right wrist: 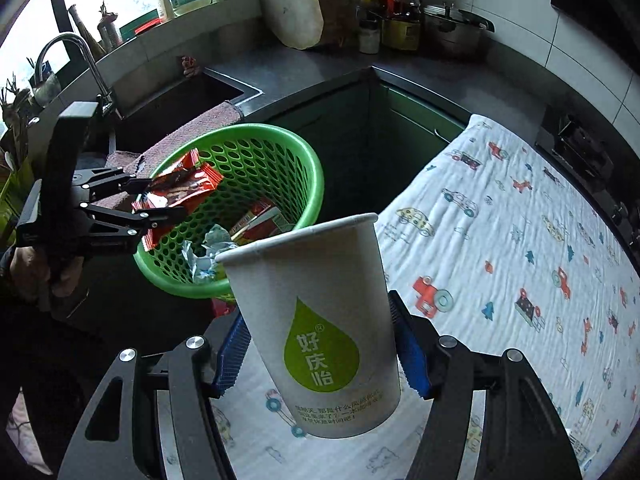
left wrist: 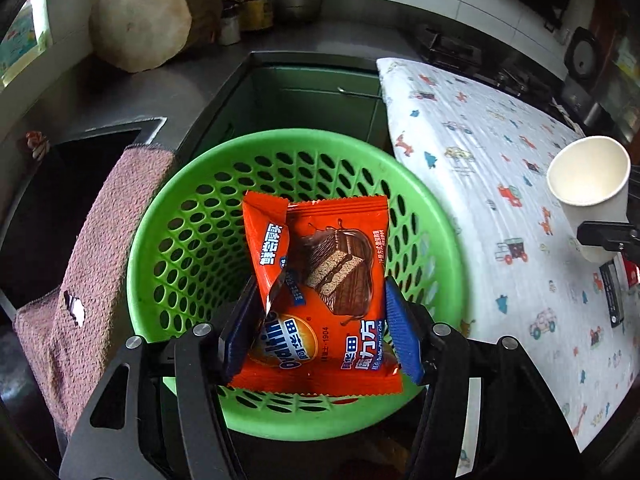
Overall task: Collect trash
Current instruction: 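Drop the Ovaltine packet into the green basket while the right tool drops the paper cup in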
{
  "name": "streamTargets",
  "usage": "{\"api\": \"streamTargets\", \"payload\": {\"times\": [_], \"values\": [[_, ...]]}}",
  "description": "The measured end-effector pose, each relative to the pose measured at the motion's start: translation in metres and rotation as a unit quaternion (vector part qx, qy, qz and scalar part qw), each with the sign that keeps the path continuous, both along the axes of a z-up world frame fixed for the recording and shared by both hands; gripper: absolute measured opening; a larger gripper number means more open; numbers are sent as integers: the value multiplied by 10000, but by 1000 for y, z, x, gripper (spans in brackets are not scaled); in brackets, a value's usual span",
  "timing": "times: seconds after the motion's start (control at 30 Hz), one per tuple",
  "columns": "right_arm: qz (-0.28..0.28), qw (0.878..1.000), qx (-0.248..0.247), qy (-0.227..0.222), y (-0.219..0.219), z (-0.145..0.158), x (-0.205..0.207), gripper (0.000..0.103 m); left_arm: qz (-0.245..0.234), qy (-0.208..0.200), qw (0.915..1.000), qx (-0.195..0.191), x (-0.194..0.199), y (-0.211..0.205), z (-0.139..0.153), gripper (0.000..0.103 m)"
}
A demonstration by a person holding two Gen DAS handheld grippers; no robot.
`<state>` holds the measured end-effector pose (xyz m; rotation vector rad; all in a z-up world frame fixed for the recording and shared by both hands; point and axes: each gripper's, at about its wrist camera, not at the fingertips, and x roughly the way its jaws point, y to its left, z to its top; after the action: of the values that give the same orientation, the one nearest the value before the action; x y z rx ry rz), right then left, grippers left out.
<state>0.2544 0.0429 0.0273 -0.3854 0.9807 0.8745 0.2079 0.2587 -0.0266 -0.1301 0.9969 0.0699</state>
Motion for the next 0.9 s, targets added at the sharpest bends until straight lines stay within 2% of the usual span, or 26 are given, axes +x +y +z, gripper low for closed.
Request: {"api": "streamTargets", "payload": {"times": [0.17,0.23,0.63,0.7,0.9], "values": [[80,9994,269,188,37,-1,0,63,240,103,9995,-174,-4,27,-18,81],[125,9991,330,241,51,-3,0,63,276,79,9994,-173,-9,31,-21,84],[39,9952,734,649,116,-17,1,65,456,-110,9989,-46,-42,49,-12,89],[9,9946,794,665,119,-18,1,70,469,-151,9988,-64,-45,51,-9,90],[14,9945,909,511,107,-4,-8,71,476,-210,9986,-48,-51,49,-1,90]]}}
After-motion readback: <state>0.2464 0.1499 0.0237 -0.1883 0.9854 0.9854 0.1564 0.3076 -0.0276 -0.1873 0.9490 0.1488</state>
